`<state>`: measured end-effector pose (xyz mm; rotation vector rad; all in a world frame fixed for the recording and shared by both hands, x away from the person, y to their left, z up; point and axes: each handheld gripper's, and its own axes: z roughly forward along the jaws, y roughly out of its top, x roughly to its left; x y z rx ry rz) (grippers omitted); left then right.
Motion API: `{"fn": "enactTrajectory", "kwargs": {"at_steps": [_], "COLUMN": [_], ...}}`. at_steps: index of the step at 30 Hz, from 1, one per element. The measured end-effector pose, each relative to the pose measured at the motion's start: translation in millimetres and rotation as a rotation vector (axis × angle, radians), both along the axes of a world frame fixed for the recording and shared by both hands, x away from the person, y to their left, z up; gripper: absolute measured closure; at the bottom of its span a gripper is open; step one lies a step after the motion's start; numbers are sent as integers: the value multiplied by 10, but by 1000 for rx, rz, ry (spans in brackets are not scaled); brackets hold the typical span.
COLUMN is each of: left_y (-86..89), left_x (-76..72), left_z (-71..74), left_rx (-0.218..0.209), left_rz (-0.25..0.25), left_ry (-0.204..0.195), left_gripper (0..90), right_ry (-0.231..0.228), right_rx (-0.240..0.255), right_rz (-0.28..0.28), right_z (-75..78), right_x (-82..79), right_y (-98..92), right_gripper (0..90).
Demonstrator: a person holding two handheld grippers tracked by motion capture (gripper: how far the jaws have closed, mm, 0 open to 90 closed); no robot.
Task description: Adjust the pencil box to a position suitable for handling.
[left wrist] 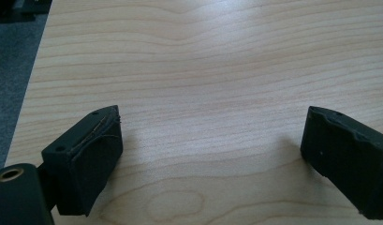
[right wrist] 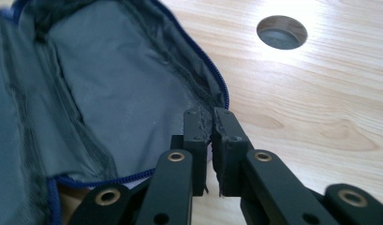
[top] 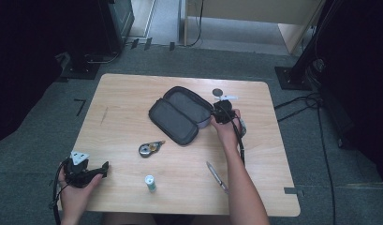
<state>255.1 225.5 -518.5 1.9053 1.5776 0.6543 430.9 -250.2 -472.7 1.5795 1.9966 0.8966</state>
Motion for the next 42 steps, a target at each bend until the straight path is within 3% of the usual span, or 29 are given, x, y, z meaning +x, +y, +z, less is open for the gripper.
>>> {"fn": "enactTrajectory", "kwargs": {"at_steps": [9, 13, 32, 37, 38, 39, 41, 42], "left_y": [0, 0, -1, -1, -1, -1, -1, -1], "left_x": [0, 0, 0, 0, 0, 0, 0, 0], "left_z": [0, 0, 1, 1, 1, 1, 1, 1], "left_rx": [0, 0, -1, -1, -1, -1, -2, -1], "left_rz": [0, 0, 0, 0, 0, 0, 1, 1], "left_ry": [0, 0, 0, 0, 0, 0, 0, 0], "left_gripper": [60, 59, 59, 60, 60, 60, 60, 60], "right_ry": [1, 3, 0, -46, -86, -98, -108, -106], "right_rx": [-19, -51, -49, -26, -4, 1, 6, 12], "right_rz": [15, 22, 46, 98, 142, 163, 187, 242], "right_z": [10, -1, -52, -13, 27, 44, 57, 68], "right_x": [-246, -362, -765, -846, -877, -890, -895, -897], "right_y": [-49, -68, -164, -187, -189, -186, -182, -158], "right_gripper": [807, 792, 755, 686, 672, 665, 653, 637]}}
